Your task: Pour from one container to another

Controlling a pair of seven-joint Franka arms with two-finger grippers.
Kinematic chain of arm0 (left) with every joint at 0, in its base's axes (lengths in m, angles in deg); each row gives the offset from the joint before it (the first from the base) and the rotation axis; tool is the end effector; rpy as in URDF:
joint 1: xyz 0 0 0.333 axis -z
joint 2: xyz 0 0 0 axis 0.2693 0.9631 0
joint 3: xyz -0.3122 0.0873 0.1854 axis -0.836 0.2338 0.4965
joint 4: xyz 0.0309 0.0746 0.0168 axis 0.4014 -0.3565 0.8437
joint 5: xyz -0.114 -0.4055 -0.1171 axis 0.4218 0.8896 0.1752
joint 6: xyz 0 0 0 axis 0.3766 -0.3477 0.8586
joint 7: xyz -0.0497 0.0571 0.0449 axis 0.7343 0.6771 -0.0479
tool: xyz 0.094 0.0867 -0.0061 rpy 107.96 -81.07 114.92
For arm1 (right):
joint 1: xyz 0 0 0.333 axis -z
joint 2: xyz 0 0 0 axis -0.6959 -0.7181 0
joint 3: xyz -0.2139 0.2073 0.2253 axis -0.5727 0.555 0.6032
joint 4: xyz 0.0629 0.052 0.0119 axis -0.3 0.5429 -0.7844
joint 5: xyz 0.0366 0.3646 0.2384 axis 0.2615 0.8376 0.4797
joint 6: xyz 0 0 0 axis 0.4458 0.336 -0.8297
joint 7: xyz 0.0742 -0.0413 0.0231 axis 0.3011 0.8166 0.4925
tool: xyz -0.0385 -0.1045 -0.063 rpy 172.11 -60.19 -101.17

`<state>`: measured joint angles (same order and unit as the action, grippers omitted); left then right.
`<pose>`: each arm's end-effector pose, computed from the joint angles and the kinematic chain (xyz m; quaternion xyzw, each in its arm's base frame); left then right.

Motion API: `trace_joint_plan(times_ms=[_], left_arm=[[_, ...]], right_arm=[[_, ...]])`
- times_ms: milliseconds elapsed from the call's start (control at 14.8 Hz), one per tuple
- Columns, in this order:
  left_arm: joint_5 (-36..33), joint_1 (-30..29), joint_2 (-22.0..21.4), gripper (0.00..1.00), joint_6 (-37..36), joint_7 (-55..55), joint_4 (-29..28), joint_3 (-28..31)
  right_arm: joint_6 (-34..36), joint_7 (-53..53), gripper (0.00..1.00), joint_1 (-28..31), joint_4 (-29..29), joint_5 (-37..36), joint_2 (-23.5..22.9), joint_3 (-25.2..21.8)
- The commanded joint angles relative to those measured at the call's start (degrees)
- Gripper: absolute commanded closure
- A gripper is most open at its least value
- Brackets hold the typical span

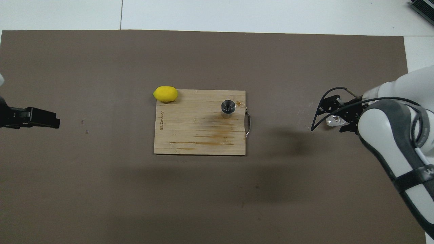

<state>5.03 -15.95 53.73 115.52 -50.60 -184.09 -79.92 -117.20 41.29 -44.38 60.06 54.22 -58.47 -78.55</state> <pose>0.5553 -0.0404 0.6601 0.9992 -0.0289 -0.0071 0.0251 0.6142 0.0257 0.4320 -0.9649 0.2512 0.0494 0.0577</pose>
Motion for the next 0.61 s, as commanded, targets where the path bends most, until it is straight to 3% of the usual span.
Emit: trace_joint_plan(times_ms=[0, 270, 540], left_arm=[[0.22, -0.29, -1.14, 0.0, -0.69, 0.01, -0.77, -0.07], [0.22, -0.29, -1.14, 0.0, -0.69, 0.01, -0.77, -0.07], [0.22, -0.29, -1.14, 0.0, -0.61, 0.01, -0.77, -0.07]], right_arm=[[1.67, 3.25, 0.0, 0.19, 0.51, -4.9, 4.68, 0.04], [8.43, 8.43, 0.0, 0.98, -6.41, -7.89, 7.68, -0.05], [15.28, 9.23, 0.0, 1.51, -16.6, -11.92, 6.19, -0.14]])
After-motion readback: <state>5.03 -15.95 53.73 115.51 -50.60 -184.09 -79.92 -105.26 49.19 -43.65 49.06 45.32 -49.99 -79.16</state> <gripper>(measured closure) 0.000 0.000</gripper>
